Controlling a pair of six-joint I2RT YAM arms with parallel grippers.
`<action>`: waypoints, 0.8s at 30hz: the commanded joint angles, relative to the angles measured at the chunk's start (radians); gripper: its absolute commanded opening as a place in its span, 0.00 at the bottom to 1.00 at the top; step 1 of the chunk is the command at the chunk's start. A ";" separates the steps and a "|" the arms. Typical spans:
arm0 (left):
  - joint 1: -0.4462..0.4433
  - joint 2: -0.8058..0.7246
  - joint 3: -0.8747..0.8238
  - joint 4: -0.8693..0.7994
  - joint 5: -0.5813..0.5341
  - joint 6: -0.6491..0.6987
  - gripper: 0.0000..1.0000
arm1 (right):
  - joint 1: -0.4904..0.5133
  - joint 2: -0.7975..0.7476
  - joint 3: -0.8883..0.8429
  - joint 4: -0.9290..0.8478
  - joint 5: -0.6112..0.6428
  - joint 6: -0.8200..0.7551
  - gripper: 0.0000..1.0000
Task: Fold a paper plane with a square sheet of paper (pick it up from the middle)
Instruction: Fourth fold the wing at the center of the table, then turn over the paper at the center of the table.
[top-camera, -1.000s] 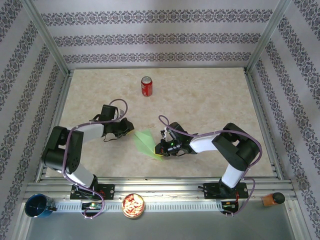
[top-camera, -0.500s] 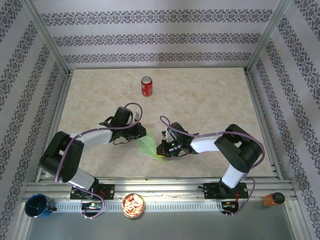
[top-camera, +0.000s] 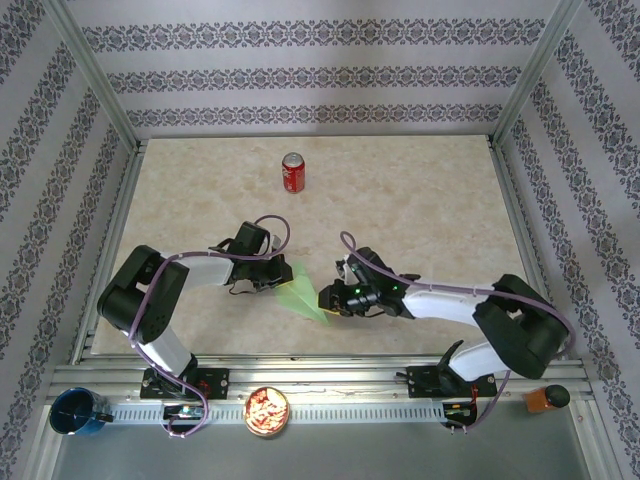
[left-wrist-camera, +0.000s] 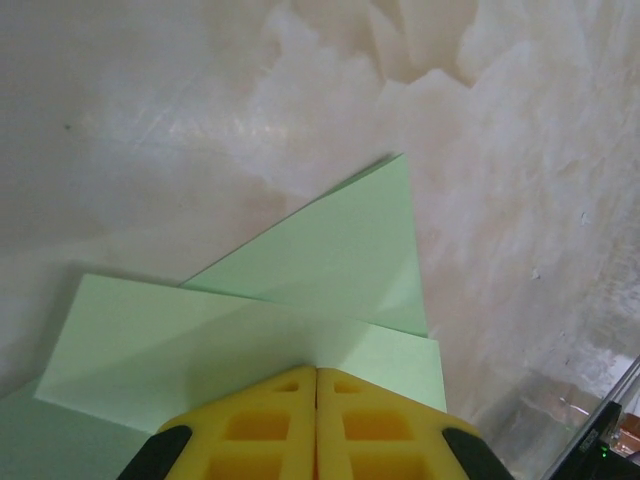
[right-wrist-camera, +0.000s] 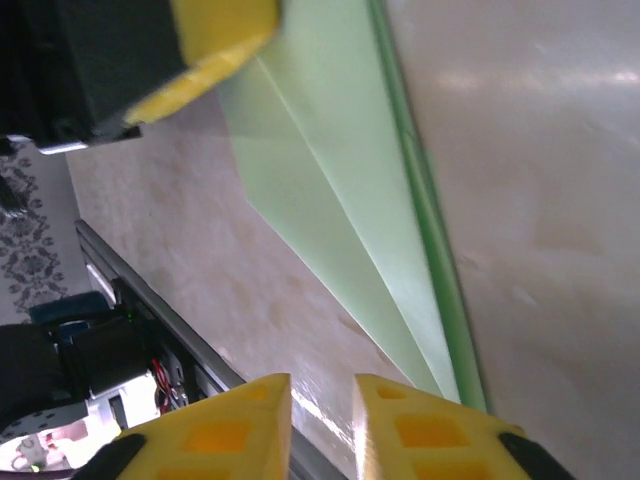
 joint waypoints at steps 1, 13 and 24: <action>-0.007 0.020 -0.034 0.013 -0.012 -0.016 0.07 | 0.015 -0.036 -0.059 -0.033 0.038 0.110 0.27; -0.005 0.019 -0.042 0.027 -0.008 -0.038 0.07 | 0.045 -0.022 -0.085 -0.041 0.082 0.165 0.28; -0.003 0.025 -0.043 0.027 -0.010 -0.036 0.07 | 0.046 -0.027 -0.108 -0.020 0.087 0.179 0.27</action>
